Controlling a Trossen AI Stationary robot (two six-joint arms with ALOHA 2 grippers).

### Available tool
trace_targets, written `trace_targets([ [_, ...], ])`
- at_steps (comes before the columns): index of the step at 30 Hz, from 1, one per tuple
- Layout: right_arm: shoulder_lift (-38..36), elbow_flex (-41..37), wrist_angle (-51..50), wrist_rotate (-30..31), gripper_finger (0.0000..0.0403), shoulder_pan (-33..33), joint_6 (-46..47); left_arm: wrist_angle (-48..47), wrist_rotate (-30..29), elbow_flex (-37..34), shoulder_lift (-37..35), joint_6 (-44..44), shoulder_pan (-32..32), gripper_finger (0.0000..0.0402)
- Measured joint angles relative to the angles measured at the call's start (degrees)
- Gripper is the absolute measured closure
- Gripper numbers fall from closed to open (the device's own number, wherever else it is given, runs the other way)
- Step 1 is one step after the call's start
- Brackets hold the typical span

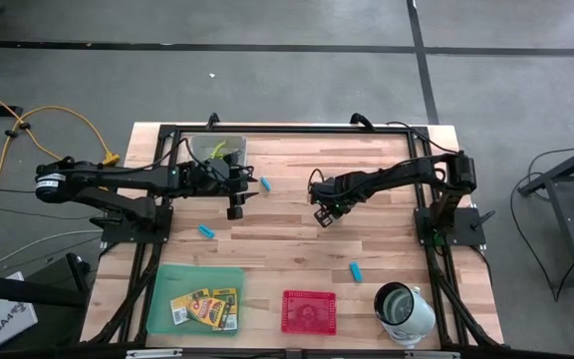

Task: Pick & Place School Supplies
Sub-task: Put the blue eraser into the red bin

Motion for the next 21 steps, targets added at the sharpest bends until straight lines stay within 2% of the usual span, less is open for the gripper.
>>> trace_targets([
  [7, -0.4, 2.8, -2.6, 0.1, 0.0375, 0.0, -5.6, 0.0, 0.0, 0.0, 0.0, 0.0, 0.0, 0.024],
  [14, -2.3, 9.7, -7.8, -0.1, 0.0375, 2.0, -10.8, 0.0, 0.0, 0.0, 0.0, -0.1, 0.0, 0.024],
  [21, -4.7, 12.9, -7.8, -6.1, 0.0375, 8.3, -11.0, 0.0, 0.0, 0.0, 0.0, -0.9, 0.0, 0.024],
])
